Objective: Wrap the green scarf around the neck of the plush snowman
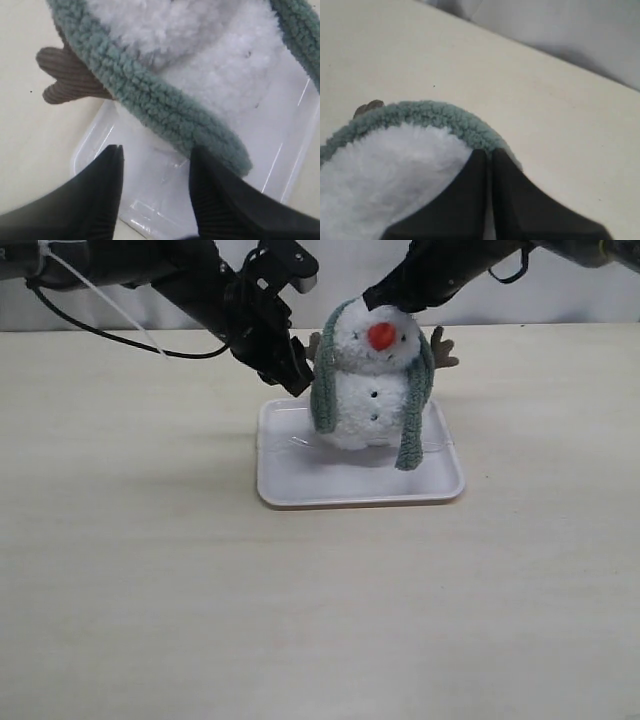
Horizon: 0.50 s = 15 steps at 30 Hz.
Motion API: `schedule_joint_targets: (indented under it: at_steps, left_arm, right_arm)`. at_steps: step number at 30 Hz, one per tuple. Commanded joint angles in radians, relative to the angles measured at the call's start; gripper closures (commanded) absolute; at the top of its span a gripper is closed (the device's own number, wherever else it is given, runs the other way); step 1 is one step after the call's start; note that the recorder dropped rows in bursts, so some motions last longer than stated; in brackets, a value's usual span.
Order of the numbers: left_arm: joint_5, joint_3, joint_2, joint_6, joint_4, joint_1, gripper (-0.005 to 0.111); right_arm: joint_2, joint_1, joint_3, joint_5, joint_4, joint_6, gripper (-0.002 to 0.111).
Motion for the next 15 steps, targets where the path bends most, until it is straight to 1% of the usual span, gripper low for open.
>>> schedule_joint_targets:
  at_steps: [1,4,8,11,15]
  left_arm:
    - [0.023,0.0,-0.009,-0.012,0.024,0.0,0.066]
    - [0.028,0.0,-0.009,-0.012,0.056,0.002,0.066]
    - [0.033,0.0,-0.009,-0.03,0.061,0.012,0.066]
    - [0.023,0.0,-0.009,-0.035,0.057,0.02,0.066]
    - [-0.021,0.0,-0.009,-0.035,0.008,0.025,0.066]
  right_arm:
    - [0.001,0.019,-0.009,0.116,0.1,-0.099,0.104]
    - [-0.025,0.026,-0.009,0.217,0.114,-0.134,0.104]
    - [-0.078,0.026,0.018,0.289,0.07,-0.134,0.104]
    - [-0.148,0.026,0.127,0.224,0.06,-0.146,0.104]
    - [-0.258,0.026,0.282,0.108,0.06,-0.164,0.104]
